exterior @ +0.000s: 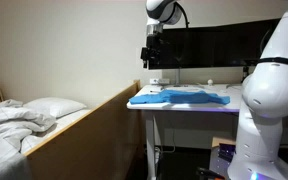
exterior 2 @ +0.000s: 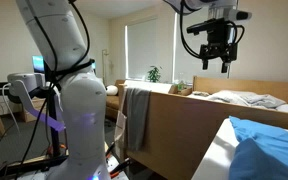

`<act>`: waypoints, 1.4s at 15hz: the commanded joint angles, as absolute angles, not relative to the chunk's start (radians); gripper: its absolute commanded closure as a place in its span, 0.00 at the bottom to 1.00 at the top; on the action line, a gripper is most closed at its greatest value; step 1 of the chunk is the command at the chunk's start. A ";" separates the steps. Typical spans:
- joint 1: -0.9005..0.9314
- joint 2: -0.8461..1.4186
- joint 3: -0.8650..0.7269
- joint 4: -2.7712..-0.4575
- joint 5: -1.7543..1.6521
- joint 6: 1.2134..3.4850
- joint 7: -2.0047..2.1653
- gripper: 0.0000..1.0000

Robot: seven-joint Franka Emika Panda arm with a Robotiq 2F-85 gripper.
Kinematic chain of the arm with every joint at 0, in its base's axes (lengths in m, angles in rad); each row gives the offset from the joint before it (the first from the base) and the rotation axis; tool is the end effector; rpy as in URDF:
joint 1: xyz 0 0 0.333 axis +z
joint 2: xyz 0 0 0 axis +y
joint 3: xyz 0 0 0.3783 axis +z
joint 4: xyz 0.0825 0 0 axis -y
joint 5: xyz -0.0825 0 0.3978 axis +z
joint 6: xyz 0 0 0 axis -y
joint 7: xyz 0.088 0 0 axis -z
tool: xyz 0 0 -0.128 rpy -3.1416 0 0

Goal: Put the shirt on the board of the bed

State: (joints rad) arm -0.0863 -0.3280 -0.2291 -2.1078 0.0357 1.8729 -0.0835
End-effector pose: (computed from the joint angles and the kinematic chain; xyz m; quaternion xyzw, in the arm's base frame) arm 0.4382 -0.1536 0.5925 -0.9909 0.1157 -0.0519 0.0447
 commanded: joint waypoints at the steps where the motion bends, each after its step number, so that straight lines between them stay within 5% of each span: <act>1: -0.108 -0.325 -0.211 -2.105 0.043 1.870 -0.089 0.00; 21: -0.174 -0.041 -0.228 -1.980 0.025 2.172 0.188 0.00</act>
State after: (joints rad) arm -0.1321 -0.0903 -0.2280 -2.0175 0.0337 2.1418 0.1169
